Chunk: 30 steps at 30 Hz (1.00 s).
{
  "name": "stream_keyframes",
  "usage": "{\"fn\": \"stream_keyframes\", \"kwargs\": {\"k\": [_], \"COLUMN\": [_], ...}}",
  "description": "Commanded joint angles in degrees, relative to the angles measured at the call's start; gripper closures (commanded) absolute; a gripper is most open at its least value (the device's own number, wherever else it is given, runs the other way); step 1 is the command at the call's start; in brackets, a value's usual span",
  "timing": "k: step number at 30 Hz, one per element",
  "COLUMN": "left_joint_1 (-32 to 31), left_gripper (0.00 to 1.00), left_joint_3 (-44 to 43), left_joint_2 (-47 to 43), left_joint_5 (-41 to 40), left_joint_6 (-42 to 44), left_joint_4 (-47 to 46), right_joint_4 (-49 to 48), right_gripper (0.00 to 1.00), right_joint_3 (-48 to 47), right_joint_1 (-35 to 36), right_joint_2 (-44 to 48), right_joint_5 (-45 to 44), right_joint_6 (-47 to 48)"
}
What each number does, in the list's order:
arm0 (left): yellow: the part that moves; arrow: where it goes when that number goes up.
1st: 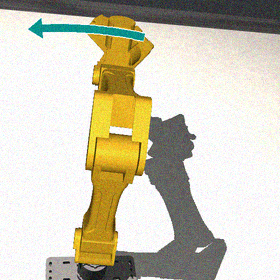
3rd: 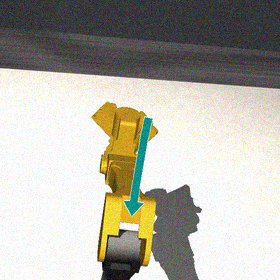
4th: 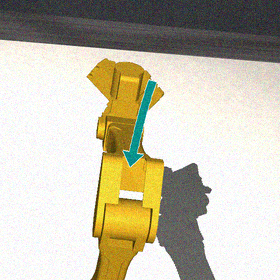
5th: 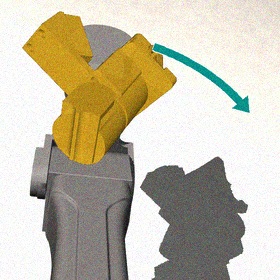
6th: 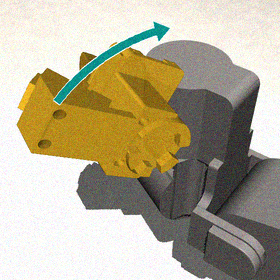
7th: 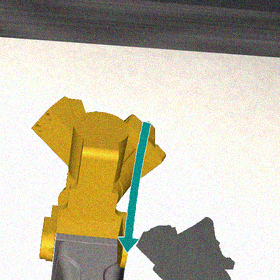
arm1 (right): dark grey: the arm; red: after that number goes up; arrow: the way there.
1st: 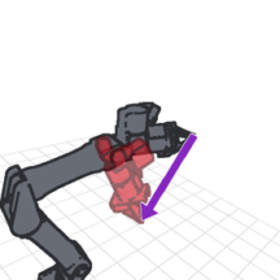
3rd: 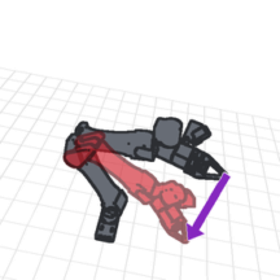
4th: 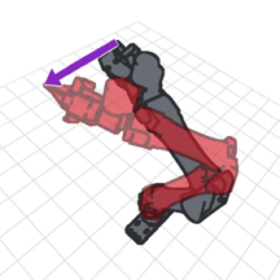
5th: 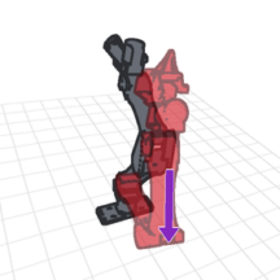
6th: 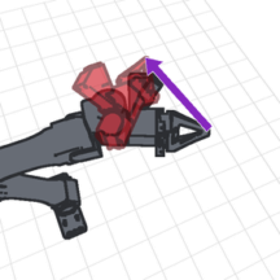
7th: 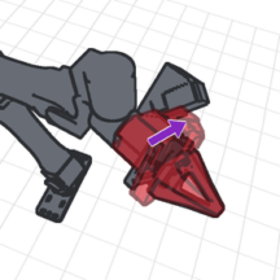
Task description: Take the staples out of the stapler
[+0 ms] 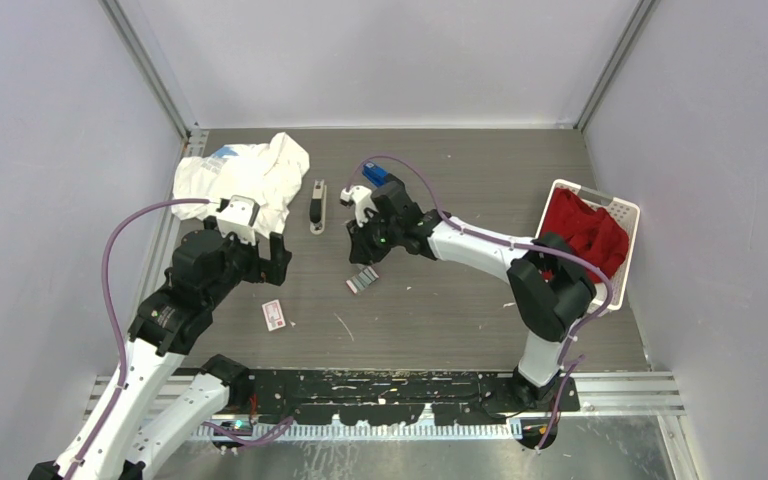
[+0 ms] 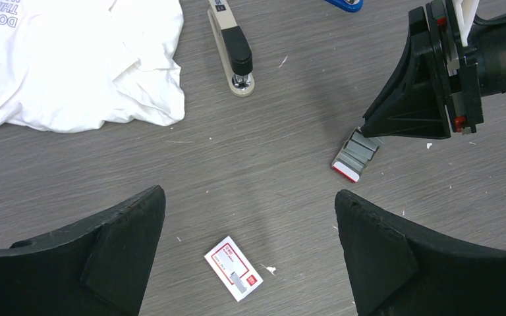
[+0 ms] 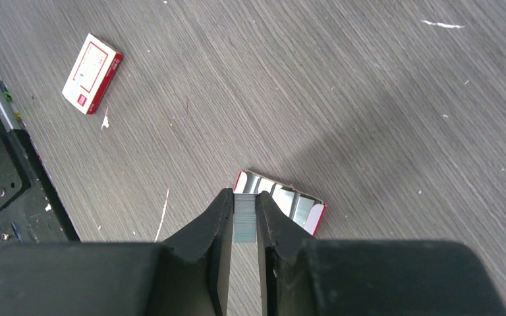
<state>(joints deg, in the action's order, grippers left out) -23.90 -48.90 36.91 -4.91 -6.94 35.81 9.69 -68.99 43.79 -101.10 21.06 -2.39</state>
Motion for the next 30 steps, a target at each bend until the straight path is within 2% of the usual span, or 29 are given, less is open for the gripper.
{"fn": "stream_keyframes", "kwargs": {"k": [1,9,20,30], "left_joint_1": [0.3,0.5,0.5,0.5], "left_gripper": [0.01,0.01,0.01,0.01], "left_joint_3": [-0.2,-0.1,-0.1,0.0], "left_joint_2": [-0.2,-0.2,-0.2,-0.1], "left_joint_5": [0.5,0.4,0.6,0.6], "left_joint_6": [0.1,0.1,0.1,0.1], "left_joint_4": [-3.5,-3.5,-3.5,-3.5], "right_joint_4": [-1.0,-0.6,-4.4,-6.0], "right_gripper": [0.87,0.87,0.87,0.87], "right_joint_3": [-4.1,-5.9,1.0,2.9], "right_joint_1": [0.5,1.1,1.8,2.5], "right_joint_2": [-0.8,-3.2,-1.4,-2.0], "right_joint_5": [-0.6,-2.0,-4.7,-5.1], "right_joint_6": [-0.4,-1.1,-5.3,-6.5]}}
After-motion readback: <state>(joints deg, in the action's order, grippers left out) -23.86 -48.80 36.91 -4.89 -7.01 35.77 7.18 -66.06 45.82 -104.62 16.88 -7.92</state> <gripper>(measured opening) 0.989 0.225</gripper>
